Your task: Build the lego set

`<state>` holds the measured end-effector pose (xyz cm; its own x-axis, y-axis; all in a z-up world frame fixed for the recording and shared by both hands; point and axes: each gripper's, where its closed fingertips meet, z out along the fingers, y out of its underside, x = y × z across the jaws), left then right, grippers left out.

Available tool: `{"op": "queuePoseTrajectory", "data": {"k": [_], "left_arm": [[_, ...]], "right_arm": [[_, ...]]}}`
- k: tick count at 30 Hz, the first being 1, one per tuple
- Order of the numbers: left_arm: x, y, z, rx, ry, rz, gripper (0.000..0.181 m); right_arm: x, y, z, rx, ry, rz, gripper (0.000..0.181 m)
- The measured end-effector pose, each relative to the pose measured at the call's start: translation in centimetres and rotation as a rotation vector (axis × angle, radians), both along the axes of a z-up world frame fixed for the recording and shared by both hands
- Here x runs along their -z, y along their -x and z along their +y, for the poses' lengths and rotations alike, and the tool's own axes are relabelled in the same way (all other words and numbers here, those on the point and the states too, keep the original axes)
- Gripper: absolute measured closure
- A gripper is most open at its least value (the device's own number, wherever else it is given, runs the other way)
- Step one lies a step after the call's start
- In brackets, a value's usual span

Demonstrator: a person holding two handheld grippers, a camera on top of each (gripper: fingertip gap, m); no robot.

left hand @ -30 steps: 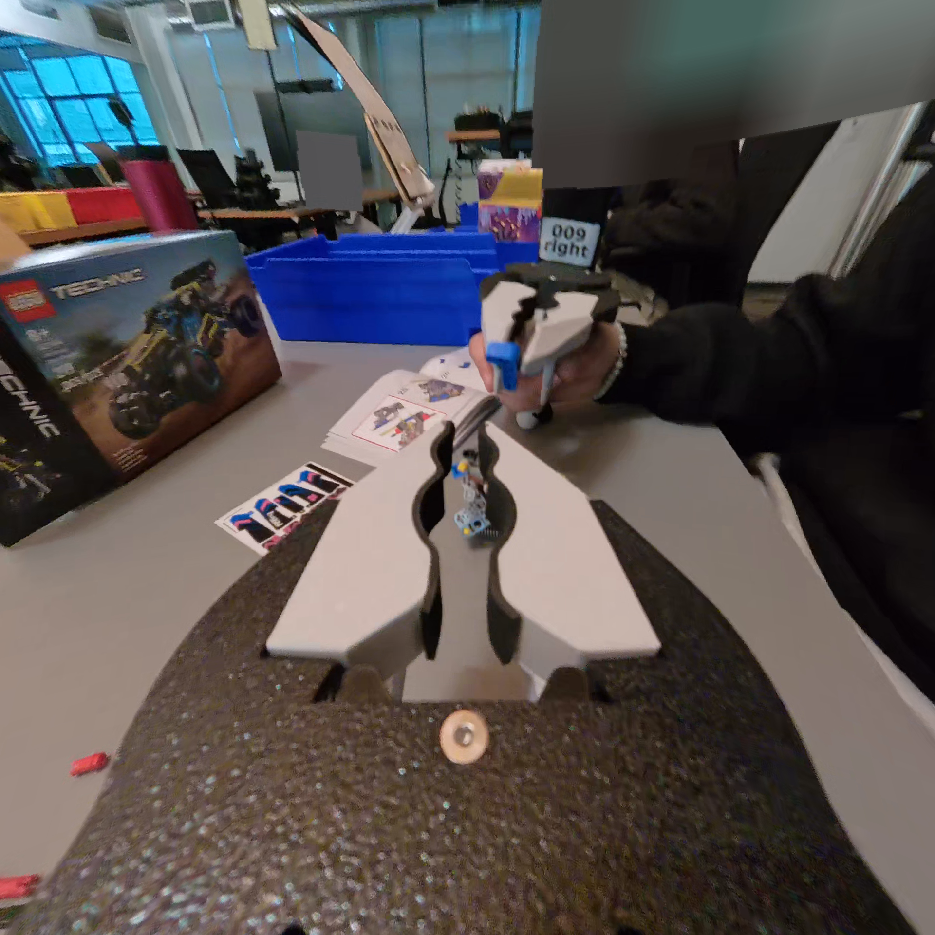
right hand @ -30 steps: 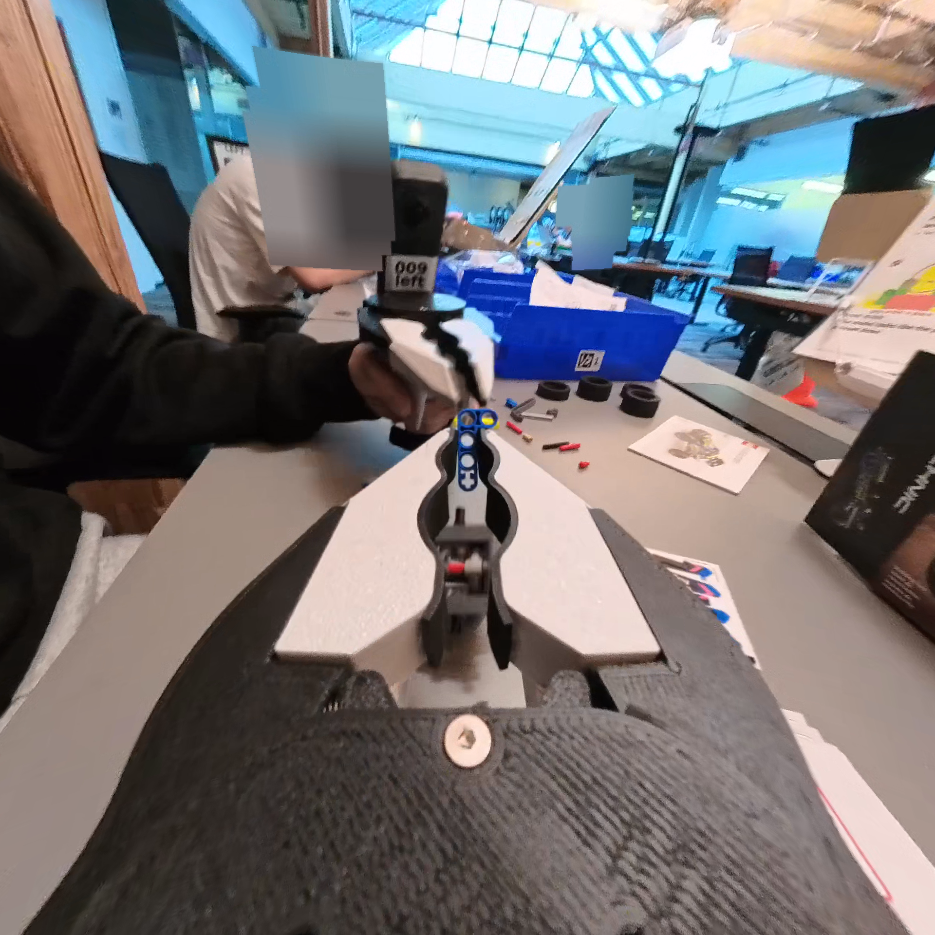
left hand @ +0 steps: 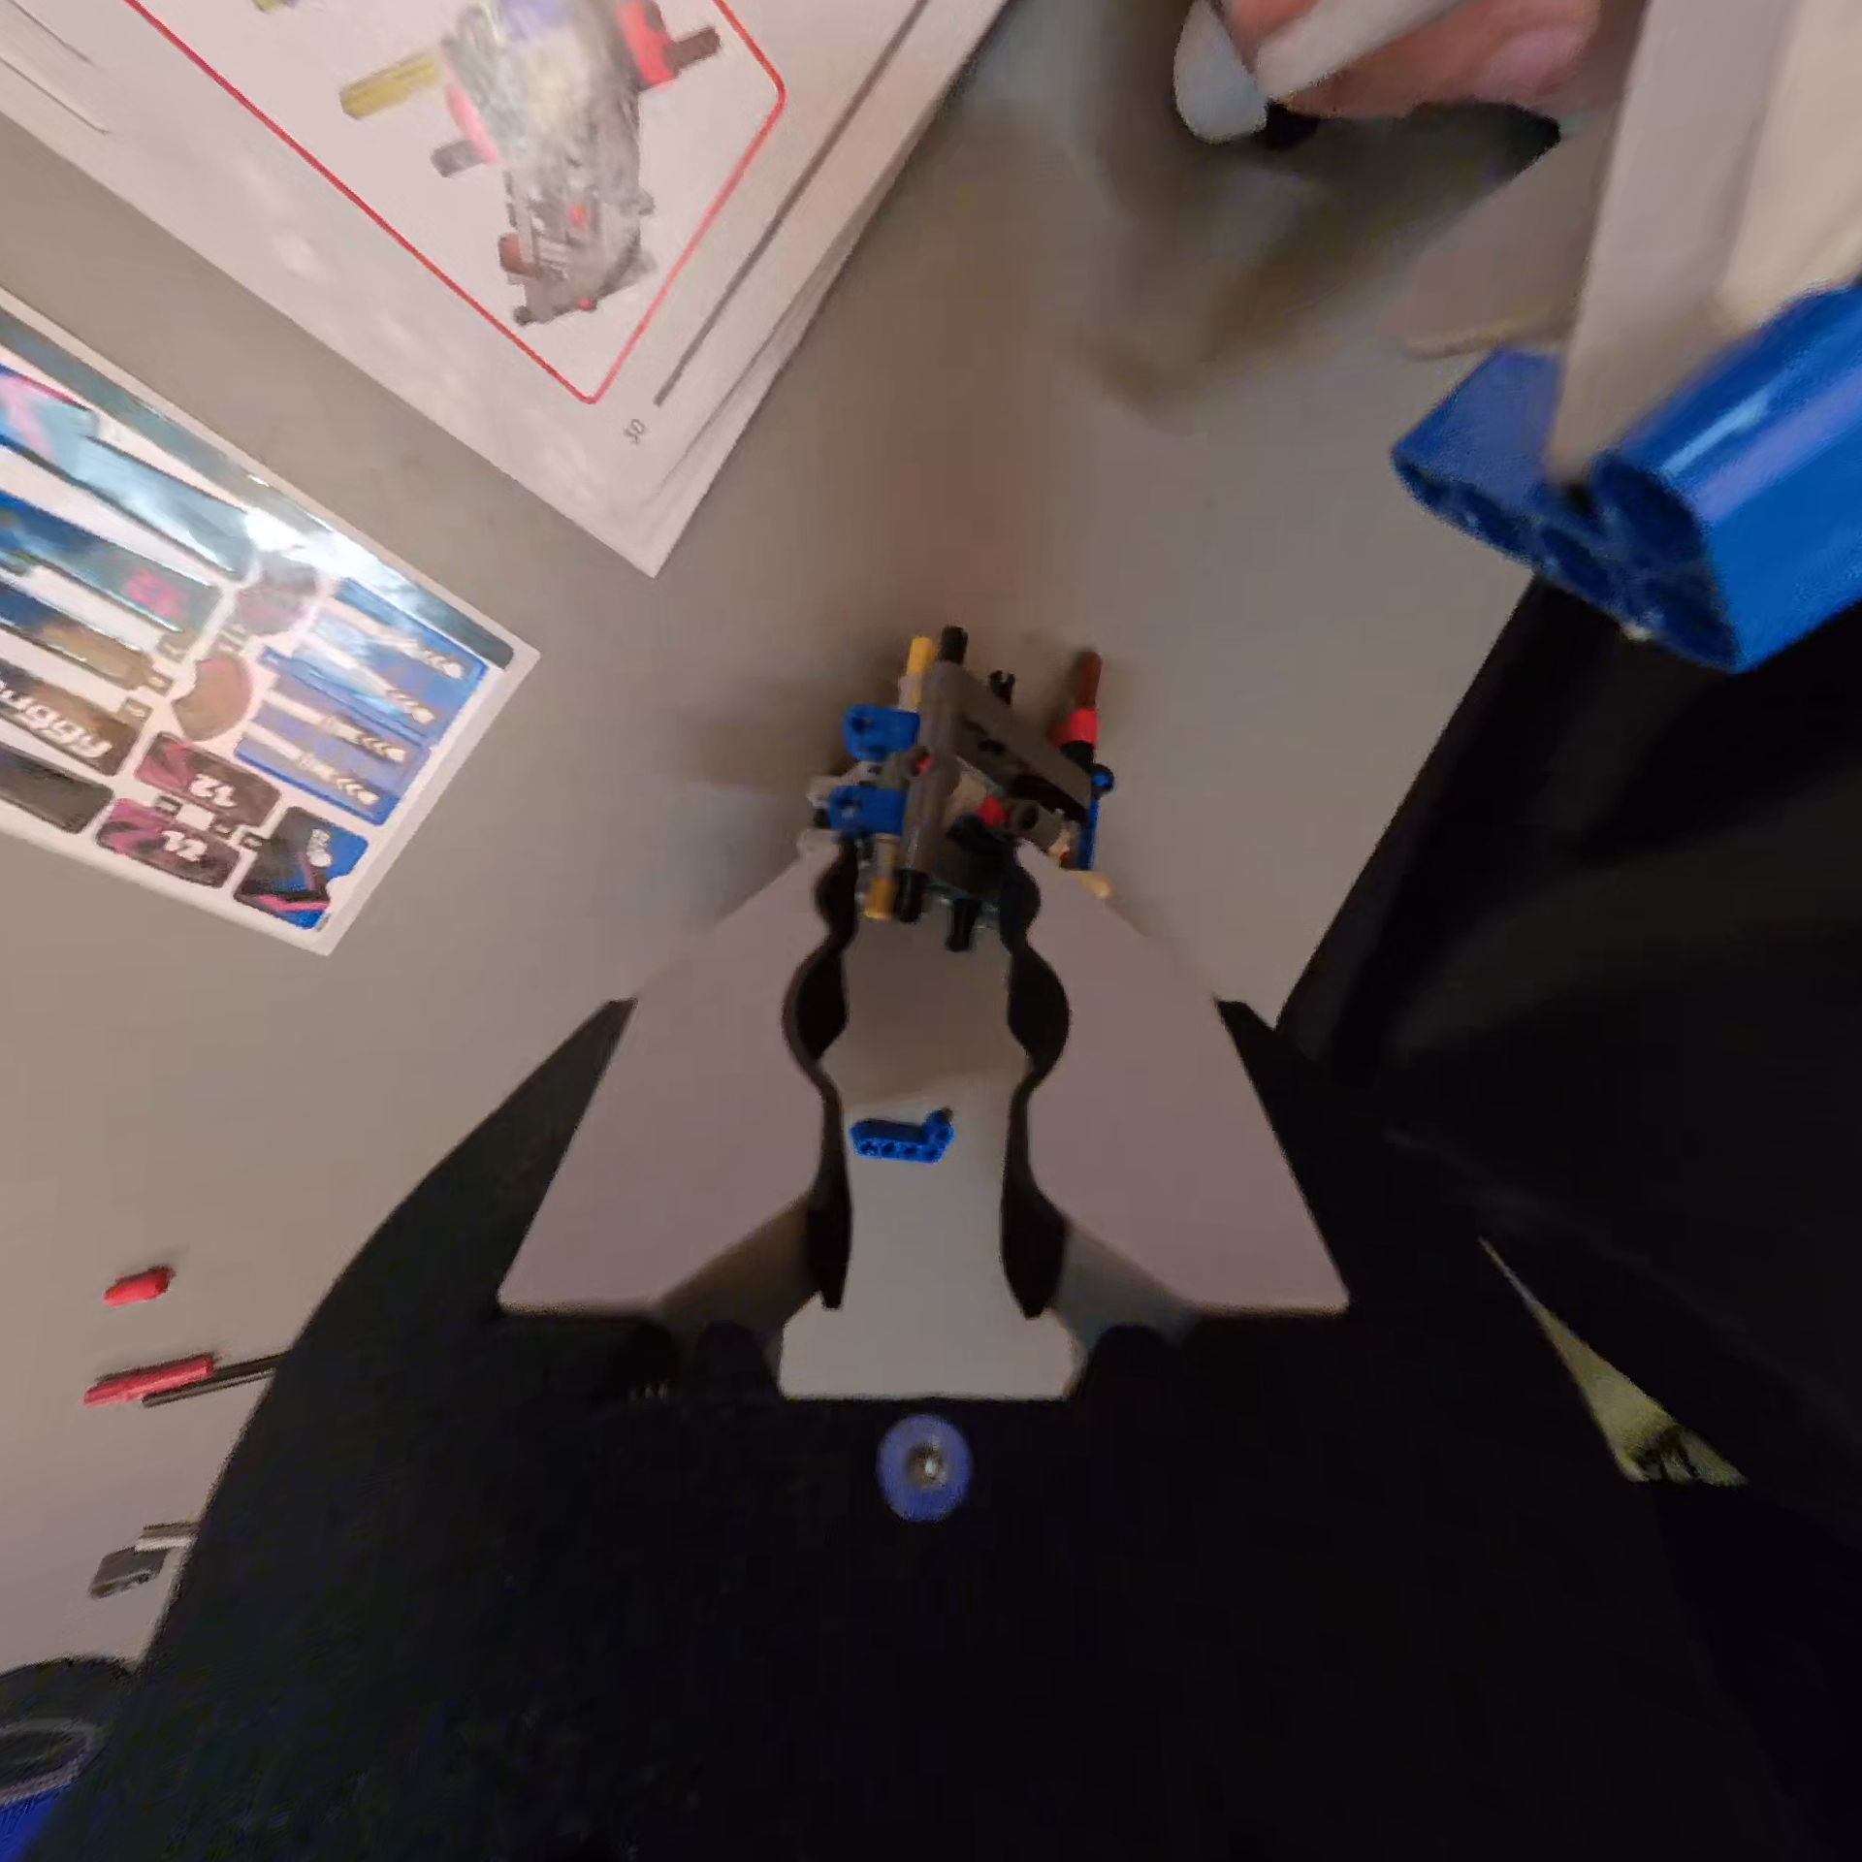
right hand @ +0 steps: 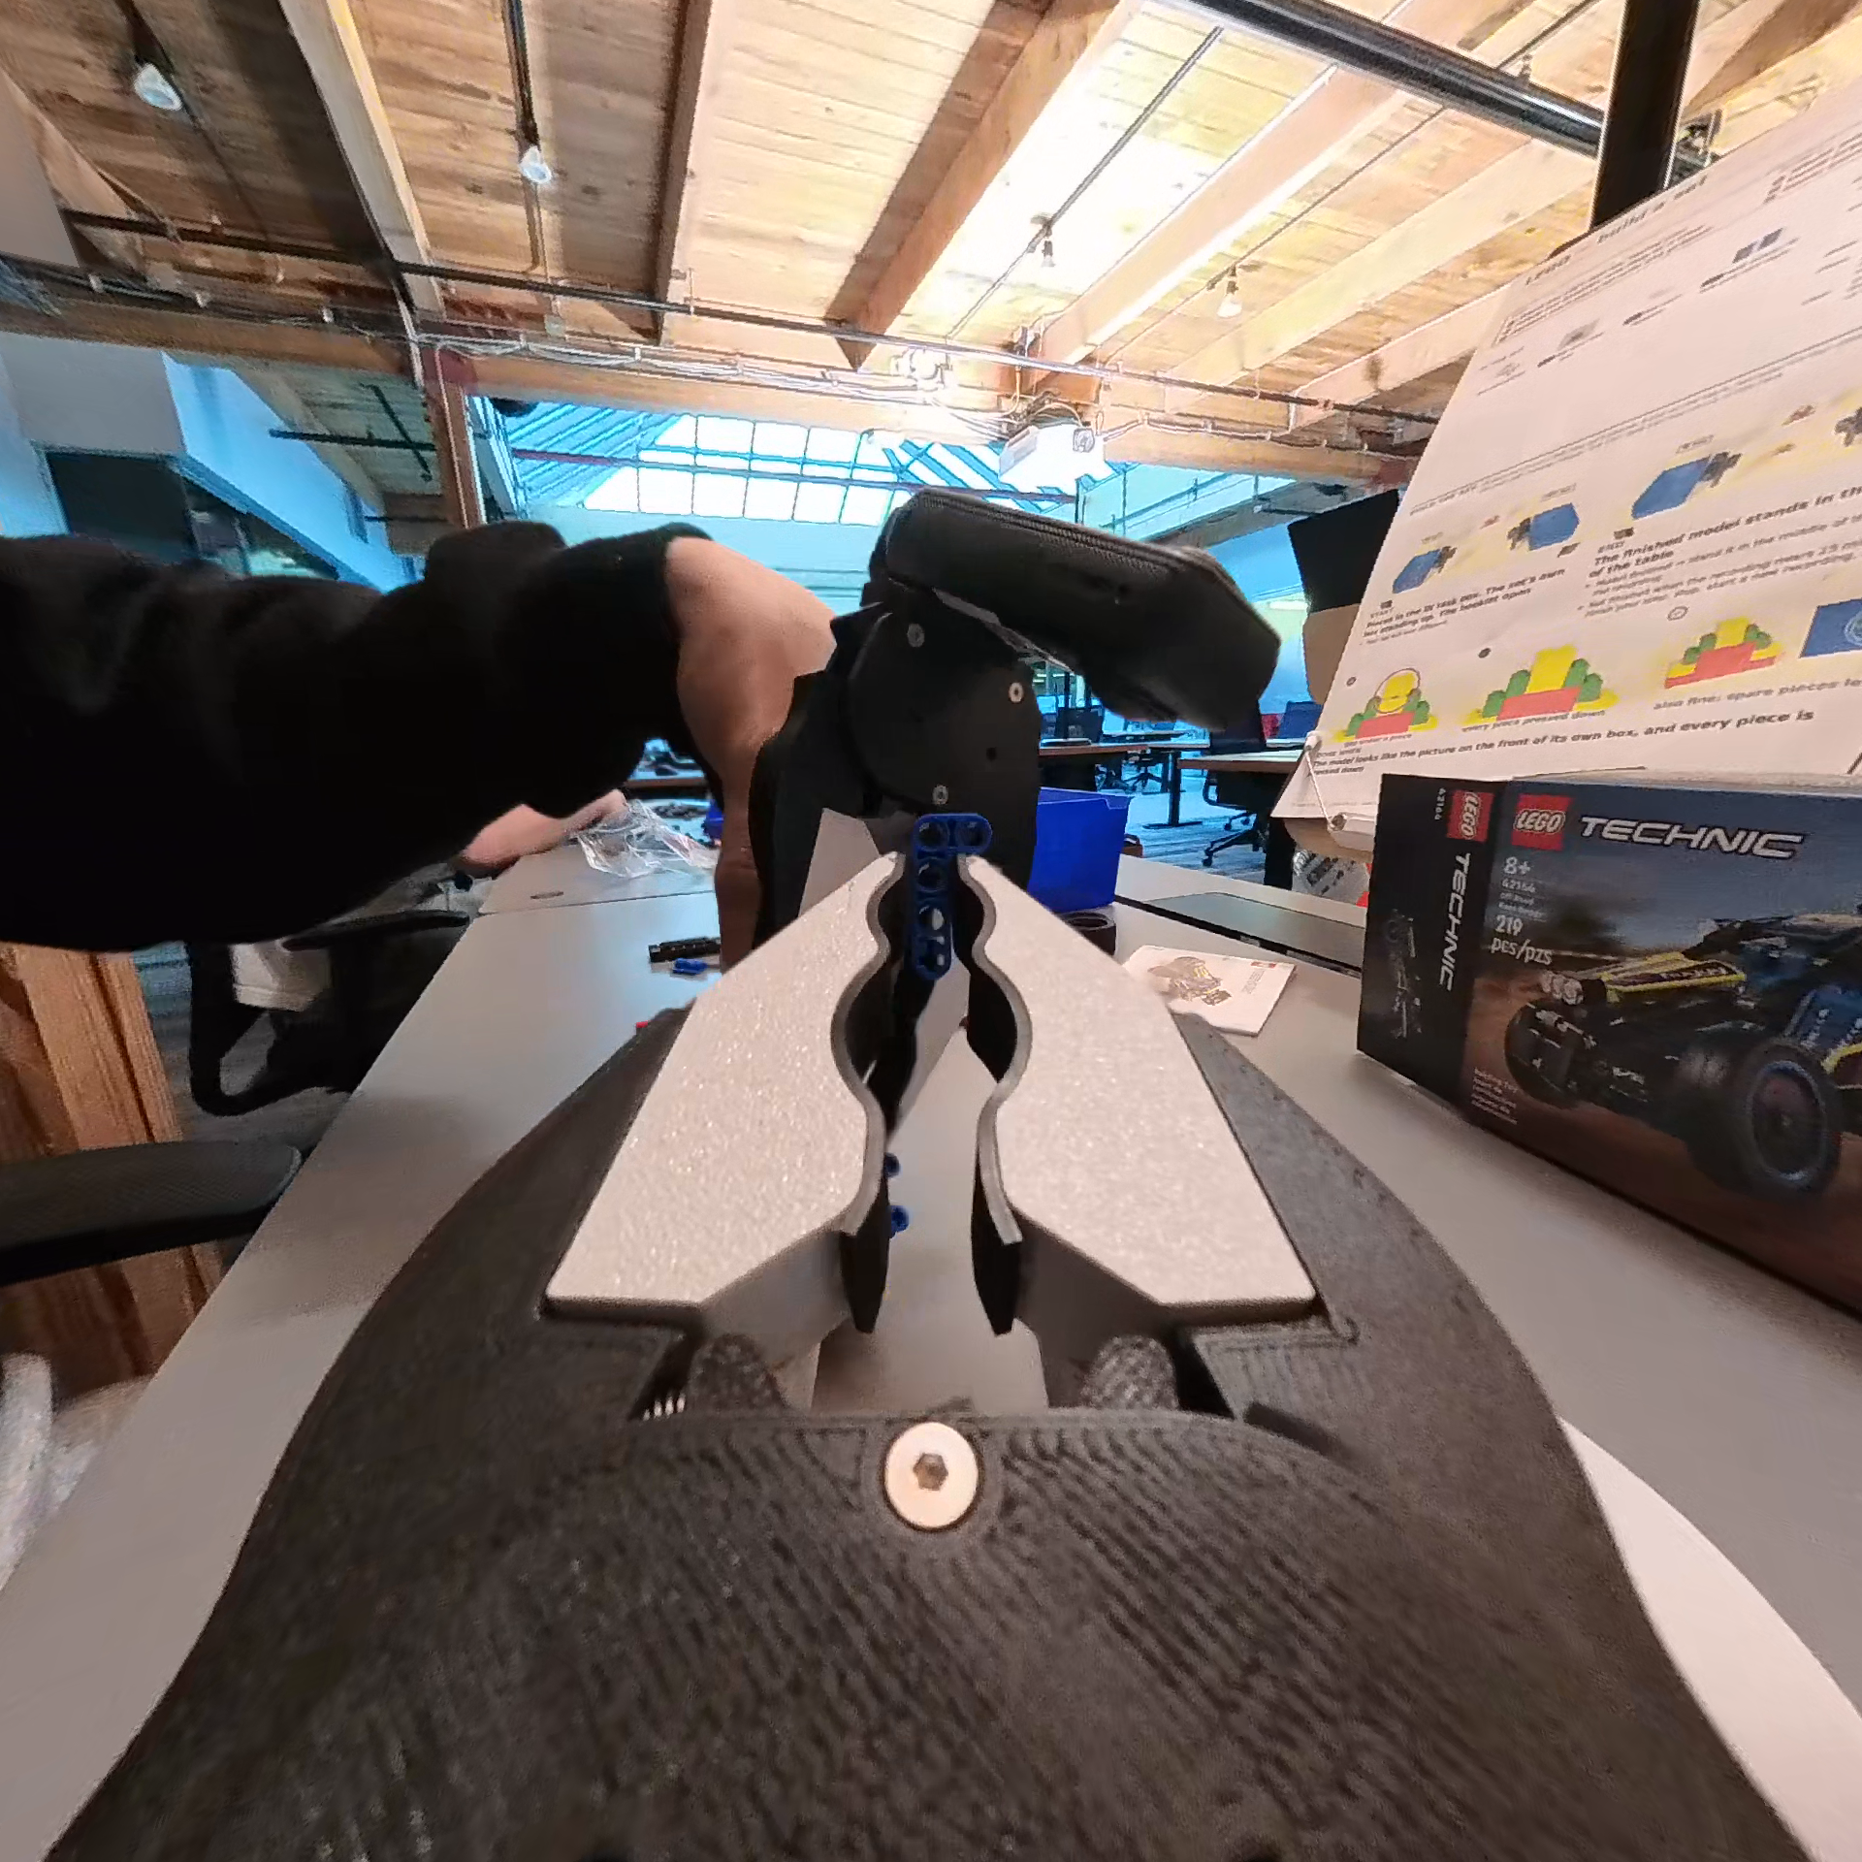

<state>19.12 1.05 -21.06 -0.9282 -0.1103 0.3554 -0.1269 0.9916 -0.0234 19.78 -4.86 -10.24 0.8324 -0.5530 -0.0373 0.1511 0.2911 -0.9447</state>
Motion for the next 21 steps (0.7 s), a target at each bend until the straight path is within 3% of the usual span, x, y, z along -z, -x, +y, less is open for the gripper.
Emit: {"op": "queuePoseTrajectory", "data": {"k": [4,8,15,21], "left_arm": [[-0.3,0.0,0.3,-0.013,0.051,0.006,0.162],[-1.3,-0.9,0.7,-0.030,0.267,-0.049,0.165],[-2.4,-1.1,1.5,0.137,0.745,-0.445,0.167],[-2.0,-0.7,2.7,0.098,0.881,-0.547,0.167]], "right_arm": [[-0.2,0.0,-0.3,-0.001,-0.022,0.001,0.177],[-0.2,0.2,-0.1,-0.010,-0.013,-0.006,0.177],[0.2,0.3,0.7,-0.015,0.034,-0.008,0.177],[0.8,0.6,1.9,-0.047,0.085,-0.008,0.177]]}}
